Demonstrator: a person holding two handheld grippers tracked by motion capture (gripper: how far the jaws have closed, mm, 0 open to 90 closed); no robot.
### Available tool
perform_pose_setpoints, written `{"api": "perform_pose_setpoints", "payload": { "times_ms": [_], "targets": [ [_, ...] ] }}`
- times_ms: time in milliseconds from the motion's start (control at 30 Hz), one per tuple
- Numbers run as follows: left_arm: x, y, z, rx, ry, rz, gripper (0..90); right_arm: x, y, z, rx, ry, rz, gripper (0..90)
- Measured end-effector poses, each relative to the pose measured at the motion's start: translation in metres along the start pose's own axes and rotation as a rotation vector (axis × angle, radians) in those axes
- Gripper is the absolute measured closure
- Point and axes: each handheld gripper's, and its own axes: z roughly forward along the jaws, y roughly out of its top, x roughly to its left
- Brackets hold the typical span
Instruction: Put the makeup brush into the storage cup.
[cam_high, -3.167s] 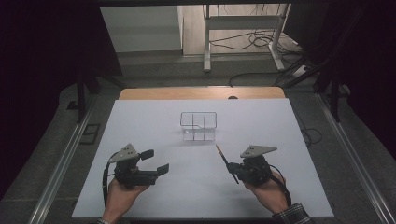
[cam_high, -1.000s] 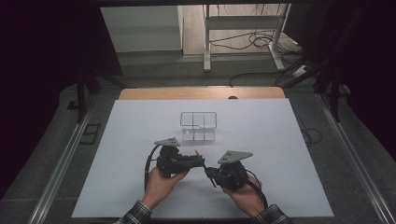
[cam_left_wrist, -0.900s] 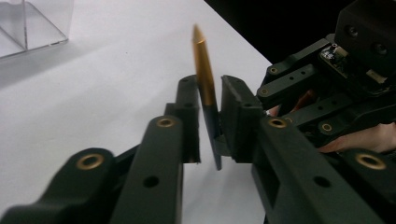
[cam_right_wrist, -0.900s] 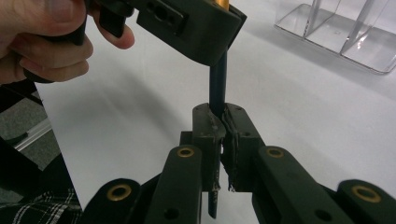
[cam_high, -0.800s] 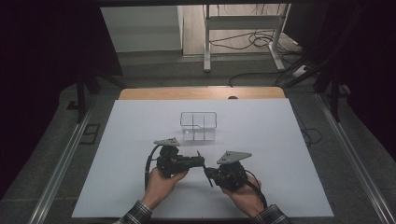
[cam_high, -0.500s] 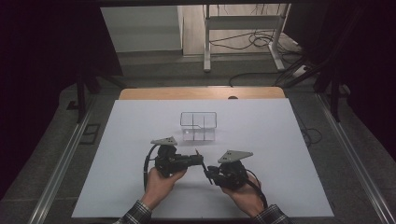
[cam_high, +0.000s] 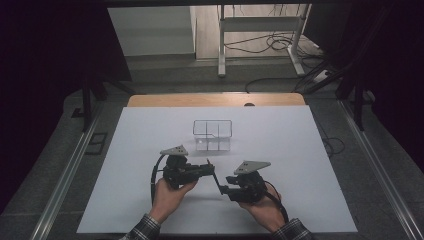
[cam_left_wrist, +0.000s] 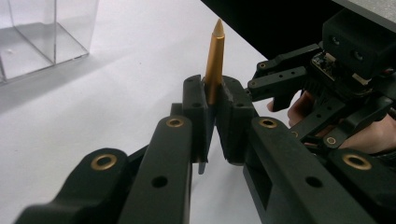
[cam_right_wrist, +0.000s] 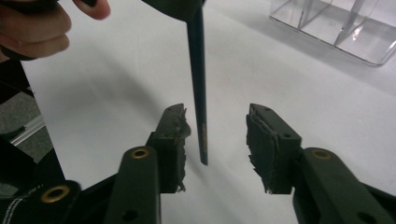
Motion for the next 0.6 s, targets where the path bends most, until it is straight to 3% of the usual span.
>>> {"api": "perform_pose_setpoints", "payload": {
  "times_ms": [600],
  "targets": [
    [0.001,0.001,-0.01,-0.016,0.046,0.023,83.3,-0.014,-0.004,-0.011,0.017,-0.035,0.012,45.5]
  ]
}}
